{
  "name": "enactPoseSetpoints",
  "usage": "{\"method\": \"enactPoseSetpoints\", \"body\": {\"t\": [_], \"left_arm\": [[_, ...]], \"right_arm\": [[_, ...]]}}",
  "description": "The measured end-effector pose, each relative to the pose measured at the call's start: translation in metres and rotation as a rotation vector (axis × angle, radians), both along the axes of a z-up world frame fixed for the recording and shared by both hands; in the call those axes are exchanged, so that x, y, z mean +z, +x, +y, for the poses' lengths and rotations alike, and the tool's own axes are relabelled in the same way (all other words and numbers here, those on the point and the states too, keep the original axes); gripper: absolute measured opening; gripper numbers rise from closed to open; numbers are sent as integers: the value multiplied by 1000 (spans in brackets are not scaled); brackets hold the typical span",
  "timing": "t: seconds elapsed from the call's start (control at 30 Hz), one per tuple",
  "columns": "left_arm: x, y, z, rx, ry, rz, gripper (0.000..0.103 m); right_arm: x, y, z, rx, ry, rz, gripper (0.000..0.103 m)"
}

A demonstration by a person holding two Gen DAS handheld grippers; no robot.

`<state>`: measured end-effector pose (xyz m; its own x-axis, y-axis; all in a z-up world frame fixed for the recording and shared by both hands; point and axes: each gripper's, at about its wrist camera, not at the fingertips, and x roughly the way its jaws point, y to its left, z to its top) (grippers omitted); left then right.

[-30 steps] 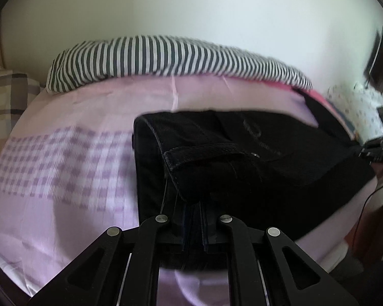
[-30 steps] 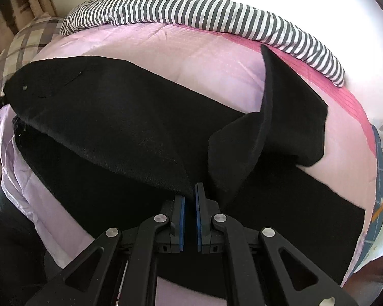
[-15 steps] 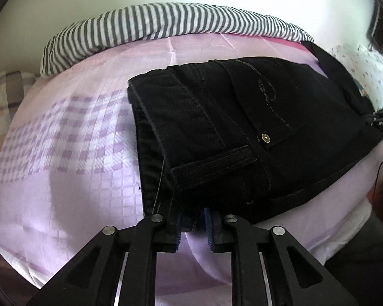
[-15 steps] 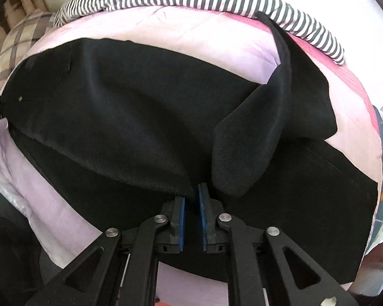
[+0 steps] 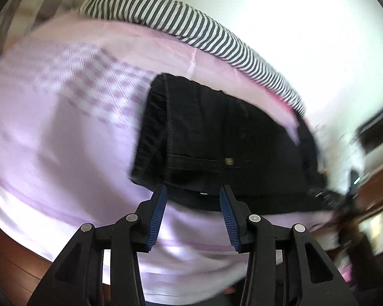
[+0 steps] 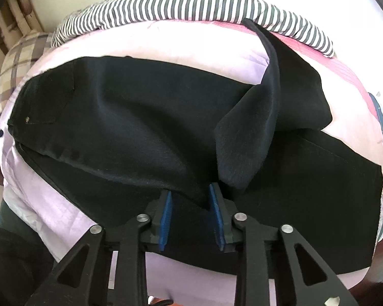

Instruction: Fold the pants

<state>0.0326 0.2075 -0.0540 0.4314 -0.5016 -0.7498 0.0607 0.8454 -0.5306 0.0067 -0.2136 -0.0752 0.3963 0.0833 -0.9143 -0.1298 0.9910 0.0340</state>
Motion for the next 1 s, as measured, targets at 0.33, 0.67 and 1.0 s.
{"method": "enactPoseSetpoints", "body": {"t": [0.33, 0.67, 1.0], "left_arm": [[-41, 14, -18, 119, -178, 124, 45], [-45, 23, -14, 253, -240, 87, 29], [-29, 22, -24, 216, -121, -2, 22]], "right_arm": [[22, -20, -6, -38, 79, -64, 40], [24, -19, -9, -106, 84, -89, 41], [39, 14, -44, -244, 59, -121, 41]]}}
